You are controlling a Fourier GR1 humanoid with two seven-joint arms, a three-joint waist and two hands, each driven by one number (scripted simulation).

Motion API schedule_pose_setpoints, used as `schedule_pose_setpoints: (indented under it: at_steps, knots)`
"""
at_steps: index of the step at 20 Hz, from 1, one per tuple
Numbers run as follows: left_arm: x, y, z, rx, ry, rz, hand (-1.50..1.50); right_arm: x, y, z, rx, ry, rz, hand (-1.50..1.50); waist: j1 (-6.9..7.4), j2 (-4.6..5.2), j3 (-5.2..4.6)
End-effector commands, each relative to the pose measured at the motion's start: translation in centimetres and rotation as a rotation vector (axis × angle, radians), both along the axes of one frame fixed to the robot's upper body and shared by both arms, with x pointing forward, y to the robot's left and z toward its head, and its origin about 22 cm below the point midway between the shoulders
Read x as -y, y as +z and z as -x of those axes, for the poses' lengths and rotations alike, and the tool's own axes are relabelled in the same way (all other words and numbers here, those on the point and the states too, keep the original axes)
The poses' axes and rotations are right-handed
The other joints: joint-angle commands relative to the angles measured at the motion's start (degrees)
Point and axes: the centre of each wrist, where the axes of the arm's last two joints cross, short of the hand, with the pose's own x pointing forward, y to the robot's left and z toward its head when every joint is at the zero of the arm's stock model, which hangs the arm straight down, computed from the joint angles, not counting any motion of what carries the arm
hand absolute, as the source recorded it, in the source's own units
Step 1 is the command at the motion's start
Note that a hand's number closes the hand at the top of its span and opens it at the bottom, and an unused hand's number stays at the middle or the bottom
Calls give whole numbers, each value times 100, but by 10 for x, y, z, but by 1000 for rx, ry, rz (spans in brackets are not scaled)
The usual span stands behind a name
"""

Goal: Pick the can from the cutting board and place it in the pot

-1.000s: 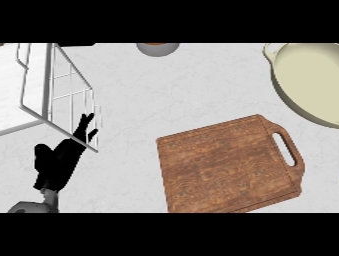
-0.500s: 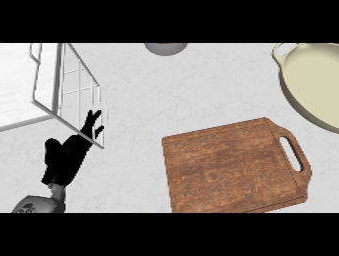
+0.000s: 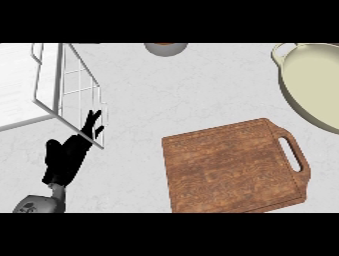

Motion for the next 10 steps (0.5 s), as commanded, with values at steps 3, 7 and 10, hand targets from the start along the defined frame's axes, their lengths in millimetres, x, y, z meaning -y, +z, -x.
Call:
schedule_pose_setpoints:
  at_steps: [3, 7, 10]
  knots:
    - [10, -11, 1, -84, -42, 20, 0, -8, 57, -48, -39, -29, 117, 150, 2, 46, -39]
    - [-7, -5, -9, -83, -31, 12, 0, -34, 95, -94, -66, -20, 146, 150, 39, 56, -44]
    - [4, -19, -5, -78, -20, 16, 0, -50, 97, -113, -152, 15, 187, 150, 28, 59, -43]
